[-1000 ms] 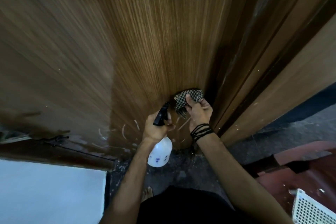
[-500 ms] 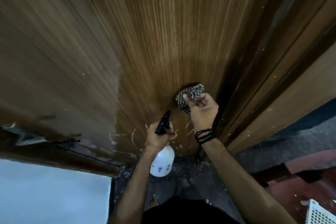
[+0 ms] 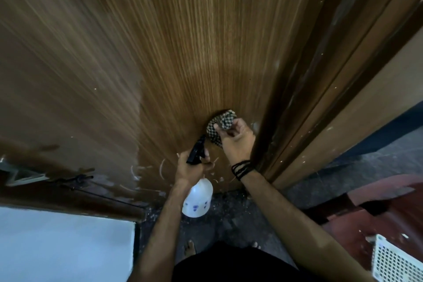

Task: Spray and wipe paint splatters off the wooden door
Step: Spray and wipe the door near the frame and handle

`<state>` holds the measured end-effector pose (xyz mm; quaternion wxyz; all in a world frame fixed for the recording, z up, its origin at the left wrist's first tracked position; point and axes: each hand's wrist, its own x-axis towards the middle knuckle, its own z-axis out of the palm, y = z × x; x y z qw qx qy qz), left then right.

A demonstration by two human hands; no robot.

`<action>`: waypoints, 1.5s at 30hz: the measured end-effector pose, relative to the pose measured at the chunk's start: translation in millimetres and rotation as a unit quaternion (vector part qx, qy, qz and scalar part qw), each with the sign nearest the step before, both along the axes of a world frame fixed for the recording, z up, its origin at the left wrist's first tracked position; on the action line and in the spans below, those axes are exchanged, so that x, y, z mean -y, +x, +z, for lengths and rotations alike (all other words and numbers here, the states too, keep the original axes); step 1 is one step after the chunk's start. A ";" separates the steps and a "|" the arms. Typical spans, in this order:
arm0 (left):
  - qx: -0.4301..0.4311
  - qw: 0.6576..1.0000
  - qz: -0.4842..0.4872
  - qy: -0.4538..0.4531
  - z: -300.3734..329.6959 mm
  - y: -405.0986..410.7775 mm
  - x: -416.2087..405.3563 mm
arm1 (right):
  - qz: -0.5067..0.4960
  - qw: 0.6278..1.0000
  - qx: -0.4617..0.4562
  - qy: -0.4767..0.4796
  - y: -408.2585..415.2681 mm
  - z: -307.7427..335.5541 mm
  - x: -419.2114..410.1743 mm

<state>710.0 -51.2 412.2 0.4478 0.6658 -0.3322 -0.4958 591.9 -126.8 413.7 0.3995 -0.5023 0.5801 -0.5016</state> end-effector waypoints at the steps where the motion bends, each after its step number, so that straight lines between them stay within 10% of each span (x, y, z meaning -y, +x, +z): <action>1: 0.002 1.000 -0.001 0.001 -1.8 -0.5 -0.3 | -0.029 0.999 -0.002 0.027 -6.4 -12.2 -0.2; 7: -0.023 0.999 -0.003 0.029 -14.6 -11.7 -8.3 | -0.167 0.960 0.030 0.221 -54.9 -59.5 14.0; 22: 0.054 0.999 -0.003 -0.001 -11.0 -27.2 2.2 | -0.141 0.985 -0.051 -0.090 -41.6 -23.5 8.4; 28: 0.054 0.998 0.015 -0.032 3.8 -33.2 3.4 | 0.002 0.911 -0.119 -0.394 -20.0 27.5 35.7; 36: 0.078 0.995 0.033 -0.045 15.7 -11.8 -10.4 | 0.173 0.810 -0.352 -0.435 -3.8 -17.2 30.3; 45: 0.006 0.992 0.042 -0.117 61.6 35.7 -21.6 | 0.065 0.866 -0.178 -0.463 32.2 64.5 30.1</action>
